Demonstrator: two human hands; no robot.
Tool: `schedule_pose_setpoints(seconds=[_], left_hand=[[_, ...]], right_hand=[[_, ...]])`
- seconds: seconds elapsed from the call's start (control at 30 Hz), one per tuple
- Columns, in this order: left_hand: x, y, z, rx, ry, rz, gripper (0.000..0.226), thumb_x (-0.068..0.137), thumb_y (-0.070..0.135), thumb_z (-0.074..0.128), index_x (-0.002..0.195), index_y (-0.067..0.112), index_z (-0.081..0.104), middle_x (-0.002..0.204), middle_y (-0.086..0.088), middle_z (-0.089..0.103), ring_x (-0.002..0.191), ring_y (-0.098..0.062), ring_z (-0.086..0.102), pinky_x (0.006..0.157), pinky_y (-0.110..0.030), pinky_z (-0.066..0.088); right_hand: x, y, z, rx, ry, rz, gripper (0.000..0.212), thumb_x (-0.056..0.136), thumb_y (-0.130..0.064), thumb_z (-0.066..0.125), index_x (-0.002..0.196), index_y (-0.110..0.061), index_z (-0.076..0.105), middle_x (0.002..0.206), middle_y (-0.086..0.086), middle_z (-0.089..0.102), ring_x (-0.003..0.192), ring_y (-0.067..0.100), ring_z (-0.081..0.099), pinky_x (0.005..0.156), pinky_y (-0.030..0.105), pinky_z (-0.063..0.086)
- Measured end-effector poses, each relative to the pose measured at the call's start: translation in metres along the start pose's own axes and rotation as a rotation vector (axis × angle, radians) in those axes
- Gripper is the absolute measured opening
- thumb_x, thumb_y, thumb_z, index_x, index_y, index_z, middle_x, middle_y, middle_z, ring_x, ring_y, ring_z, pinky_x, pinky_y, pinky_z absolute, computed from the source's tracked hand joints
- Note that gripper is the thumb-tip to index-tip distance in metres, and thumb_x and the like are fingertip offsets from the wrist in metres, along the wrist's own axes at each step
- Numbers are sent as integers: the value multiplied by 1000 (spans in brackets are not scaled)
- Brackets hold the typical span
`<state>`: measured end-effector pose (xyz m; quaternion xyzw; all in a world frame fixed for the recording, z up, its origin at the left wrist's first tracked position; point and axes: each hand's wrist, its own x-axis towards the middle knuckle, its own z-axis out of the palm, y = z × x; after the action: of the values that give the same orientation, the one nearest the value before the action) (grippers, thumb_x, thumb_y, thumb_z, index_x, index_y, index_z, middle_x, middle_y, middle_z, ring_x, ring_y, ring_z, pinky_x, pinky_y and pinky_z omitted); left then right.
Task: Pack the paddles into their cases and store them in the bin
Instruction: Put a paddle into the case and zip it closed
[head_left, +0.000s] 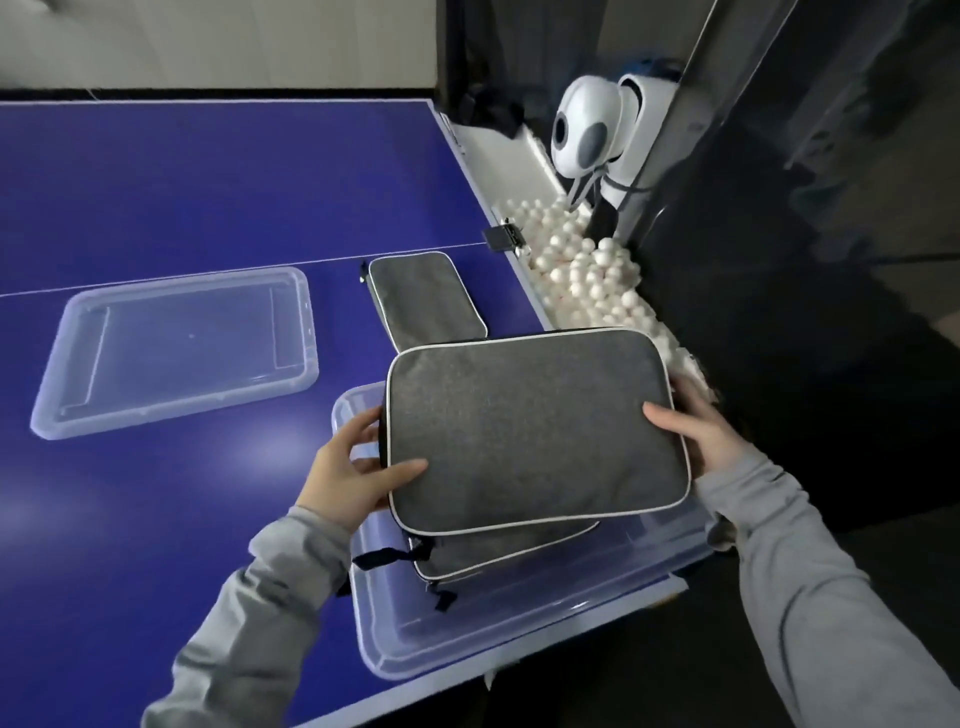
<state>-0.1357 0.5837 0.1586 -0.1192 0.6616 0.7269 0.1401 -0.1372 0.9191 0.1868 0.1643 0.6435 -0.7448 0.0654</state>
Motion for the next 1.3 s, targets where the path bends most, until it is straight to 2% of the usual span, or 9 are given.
schedule_pose_setpoints(seconds=[0.17, 0.27, 0.4, 0.47, 0.57, 0.7, 0.83, 0.97, 1.3], left_hand=[[-9, -30, 28, -7, 145, -98, 63, 72, -10, 72, 123, 22, 51, 104, 5, 52, 75, -16, 61, 48, -24, 55], [-13, -49, 39, 39, 242, -127, 68, 67, -6, 77, 124, 21, 51, 102, 9, 53, 78, -18, 61, 69, -33, 53], [-14, -70, 50, 141, 348, -167, 81, 62, 2, 84, 132, 18, 46, 115, 1, 52, 91, -24, 60, 81, -38, 50], [-14, -80, 52, 180, 395, -180, 85, 60, 4, 86, 134, 15, 46, 118, -2, 52, 100, -28, 59, 88, -41, 49], [-9, -92, 49, 200, 429, -189, 85, 58, 4, 87, 132, 16, 47, 120, -5, 53, 101, -30, 59, 90, -43, 50], [3, -103, 45, 199, 448, -225, 92, 58, 2, 86, 137, 18, 42, 127, -8, 51, 107, -32, 57, 94, -46, 48], [14, -111, 43, 262, 417, -245, 90, 58, 5, 87, 136, 19, 42, 131, -8, 51, 112, -31, 56, 98, -47, 45], [17, -119, 43, 360, 389, -290, 91, 56, 10, 88, 135, 19, 43, 131, -7, 52, 116, -27, 54, 101, -42, 43], [23, -126, 46, 427, 339, -355, 99, 59, 8, 86, 142, 18, 33, 136, -8, 49, 124, -26, 47, 105, -38, 38]], right_hand=[[31, 17, -21, -108, -92, 82, 55, 82, 0, 58, 132, -20, 44, 113, 10, 63, 101, 25, 61, 90, 39, 48], [40, 34, -25, -265, -102, 82, 52, 80, -2, 65, 126, -20, 48, 117, 10, 60, 100, 23, 59, 89, 34, 48], [46, 57, -24, -335, -88, 68, 46, 76, -10, 72, 109, -35, 53, 102, -4, 64, 85, 9, 61, 72, 17, 49], [49, 67, -23, -390, -96, 39, 47, 77, -12, 73, 113, -34, 52, 103, -5, 63, 87, 10, 61, 77, 22, 47], [53, 79, -19, -426, -77, 12, 52, 76, -8, 73, 121, -19, 50, 107, -1, 57, 94, 17, 57, 82, 27, 44], [57, 95, -16, -417, -53, 32, 48, 76, -2, 72, 119, -8, 51, 103, 4, 57, 93, 19, 56, 73, 19, 47], [64, 109, -18, -460, -54, 79, 43, 76, -2, 72, 114, -7, 52, 109, 11, 61, 95, 21, 57, 86, 29, 43], [63, 123, -22, -512, -61, 139, 62, 76, -4, 72, 130, -3, 43, 126, 15, 57, 114, 28, 56, 105, 42, 40], [65, 130, -22, -565, -62, 133, 80, 72, 2, 73, 140, -10, 32, 137, 12, 47, 123, 27, 48, 108, 46, 37]])
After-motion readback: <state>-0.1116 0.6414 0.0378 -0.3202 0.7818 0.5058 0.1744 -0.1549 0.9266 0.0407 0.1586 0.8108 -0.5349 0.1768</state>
